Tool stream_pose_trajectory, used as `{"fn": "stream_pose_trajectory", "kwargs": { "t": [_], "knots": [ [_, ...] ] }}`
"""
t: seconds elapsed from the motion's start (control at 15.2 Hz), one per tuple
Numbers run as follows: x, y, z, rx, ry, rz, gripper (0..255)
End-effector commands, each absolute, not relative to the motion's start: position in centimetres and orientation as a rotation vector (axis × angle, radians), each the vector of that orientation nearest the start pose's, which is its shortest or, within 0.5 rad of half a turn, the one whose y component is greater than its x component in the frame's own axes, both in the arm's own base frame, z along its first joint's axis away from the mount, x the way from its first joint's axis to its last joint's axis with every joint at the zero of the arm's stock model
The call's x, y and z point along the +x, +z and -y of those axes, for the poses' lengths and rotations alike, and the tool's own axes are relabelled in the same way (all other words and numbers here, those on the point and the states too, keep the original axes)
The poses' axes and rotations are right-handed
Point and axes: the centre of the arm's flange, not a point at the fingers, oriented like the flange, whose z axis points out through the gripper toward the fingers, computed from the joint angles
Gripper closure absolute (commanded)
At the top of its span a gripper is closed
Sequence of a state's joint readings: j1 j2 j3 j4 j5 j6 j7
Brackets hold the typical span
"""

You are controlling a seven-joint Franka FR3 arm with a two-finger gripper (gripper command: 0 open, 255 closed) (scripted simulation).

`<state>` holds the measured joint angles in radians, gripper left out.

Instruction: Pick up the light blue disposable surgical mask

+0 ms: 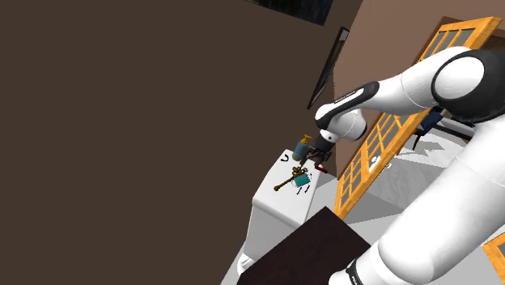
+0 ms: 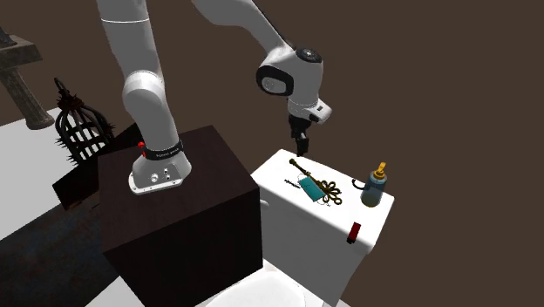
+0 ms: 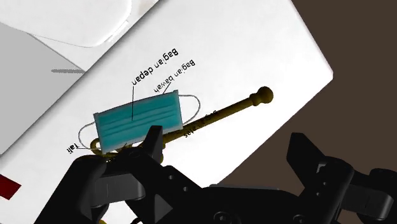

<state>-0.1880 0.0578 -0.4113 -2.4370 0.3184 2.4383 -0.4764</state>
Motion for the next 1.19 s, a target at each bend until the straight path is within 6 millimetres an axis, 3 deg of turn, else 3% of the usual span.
{"fn": "stream_pose_trajectory", "kwargs": {
  "t": [0.0, 0.53, 1.12],
  "knots": [
    [39.5, 25.7, 29.1, -2.895, -0.083, -0.595, 0],
    [39.8, 17.7, 35.6, -2.821, -0.114, -0.760, 0],
    [39.8, 13.7, 35.6, -2.821, -0.114, -0.760, 0]
  ]
}}
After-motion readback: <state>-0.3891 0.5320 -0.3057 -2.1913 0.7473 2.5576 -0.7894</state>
